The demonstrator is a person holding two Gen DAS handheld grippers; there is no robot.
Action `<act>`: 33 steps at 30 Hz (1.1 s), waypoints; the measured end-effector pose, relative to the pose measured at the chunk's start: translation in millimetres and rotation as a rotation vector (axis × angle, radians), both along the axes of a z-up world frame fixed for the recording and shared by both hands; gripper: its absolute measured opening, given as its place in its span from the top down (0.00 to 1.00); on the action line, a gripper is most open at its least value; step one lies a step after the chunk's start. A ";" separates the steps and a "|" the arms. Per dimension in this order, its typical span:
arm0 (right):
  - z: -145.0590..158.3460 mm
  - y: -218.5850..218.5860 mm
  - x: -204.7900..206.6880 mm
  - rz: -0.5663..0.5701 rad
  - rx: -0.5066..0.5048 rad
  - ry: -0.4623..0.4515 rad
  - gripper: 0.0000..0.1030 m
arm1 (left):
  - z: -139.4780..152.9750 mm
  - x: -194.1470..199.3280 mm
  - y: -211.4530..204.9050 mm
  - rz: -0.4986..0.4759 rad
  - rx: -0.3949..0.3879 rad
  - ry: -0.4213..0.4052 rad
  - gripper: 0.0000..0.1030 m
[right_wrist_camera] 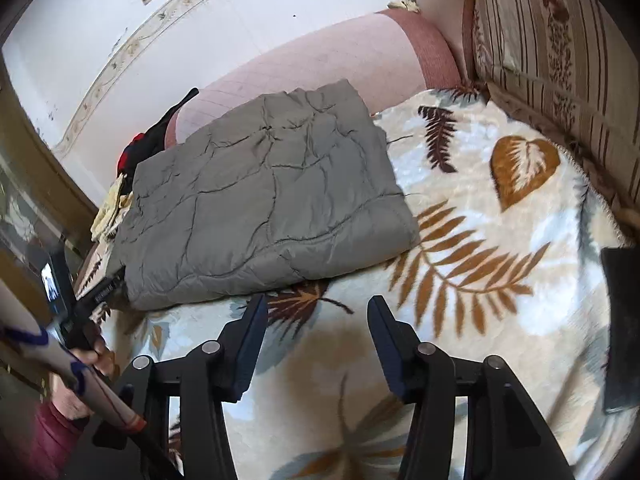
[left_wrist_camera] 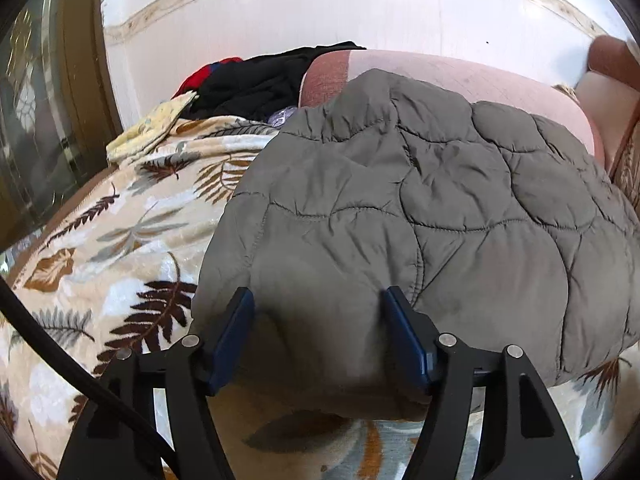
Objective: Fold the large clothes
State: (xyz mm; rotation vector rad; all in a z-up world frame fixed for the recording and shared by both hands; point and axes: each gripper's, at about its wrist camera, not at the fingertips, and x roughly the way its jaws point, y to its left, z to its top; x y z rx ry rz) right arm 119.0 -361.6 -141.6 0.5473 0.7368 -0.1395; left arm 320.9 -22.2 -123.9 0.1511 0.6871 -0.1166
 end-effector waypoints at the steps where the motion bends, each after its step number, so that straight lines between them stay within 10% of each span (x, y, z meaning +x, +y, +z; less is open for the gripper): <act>1: 0.9 3.0 3.7 0.003 -0.002 -0.002 0.44 | 0.3 0.2 0.2 -0.002 -0.002 -0.005 0.35; 9: -2.4 17.2 16.7 0.021 -0.046 0.002 0.44 | 17.0 -10.6 6.3 0.031 -0.016 -0.119 0.35; 33: -32.2 13.9 102.0 0.017 -0.110 0.052 0.43 | -7.3 13.9 25.7 0.096 -0.056 -0.017 0.28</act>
